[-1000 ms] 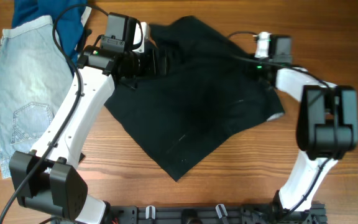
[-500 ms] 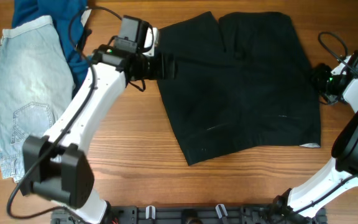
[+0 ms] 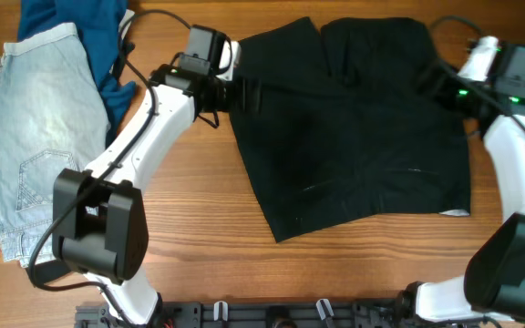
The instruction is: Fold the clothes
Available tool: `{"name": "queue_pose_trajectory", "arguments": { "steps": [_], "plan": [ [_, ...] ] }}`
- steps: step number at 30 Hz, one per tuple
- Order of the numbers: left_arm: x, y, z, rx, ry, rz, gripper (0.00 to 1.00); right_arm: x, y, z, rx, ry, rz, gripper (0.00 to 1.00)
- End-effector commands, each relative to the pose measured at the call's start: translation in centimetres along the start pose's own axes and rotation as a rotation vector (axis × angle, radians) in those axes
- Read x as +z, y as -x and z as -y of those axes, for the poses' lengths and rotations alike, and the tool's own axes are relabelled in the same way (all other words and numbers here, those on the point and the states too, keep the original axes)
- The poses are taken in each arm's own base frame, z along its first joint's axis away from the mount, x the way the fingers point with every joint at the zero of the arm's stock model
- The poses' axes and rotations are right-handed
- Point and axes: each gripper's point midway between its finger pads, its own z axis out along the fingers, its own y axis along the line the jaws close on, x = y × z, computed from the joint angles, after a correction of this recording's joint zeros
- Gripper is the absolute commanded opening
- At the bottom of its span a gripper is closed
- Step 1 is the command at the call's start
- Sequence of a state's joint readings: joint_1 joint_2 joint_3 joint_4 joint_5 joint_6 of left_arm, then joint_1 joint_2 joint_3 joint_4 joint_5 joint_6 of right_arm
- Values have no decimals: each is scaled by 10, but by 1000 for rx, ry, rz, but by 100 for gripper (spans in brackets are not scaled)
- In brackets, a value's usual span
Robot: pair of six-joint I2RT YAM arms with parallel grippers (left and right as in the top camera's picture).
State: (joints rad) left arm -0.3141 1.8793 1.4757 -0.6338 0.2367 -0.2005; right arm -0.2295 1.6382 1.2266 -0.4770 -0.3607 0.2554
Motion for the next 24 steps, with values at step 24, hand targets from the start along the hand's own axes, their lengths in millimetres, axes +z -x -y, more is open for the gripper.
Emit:
{"name": "queue_pose_trajectory", "arguments": {
  "steps": [24],
  "plan": [
    [-19, 28, -97, -49, 121, 82, 100, 25, -203, -4, -73, -245, -524, 100]
  ]
}}
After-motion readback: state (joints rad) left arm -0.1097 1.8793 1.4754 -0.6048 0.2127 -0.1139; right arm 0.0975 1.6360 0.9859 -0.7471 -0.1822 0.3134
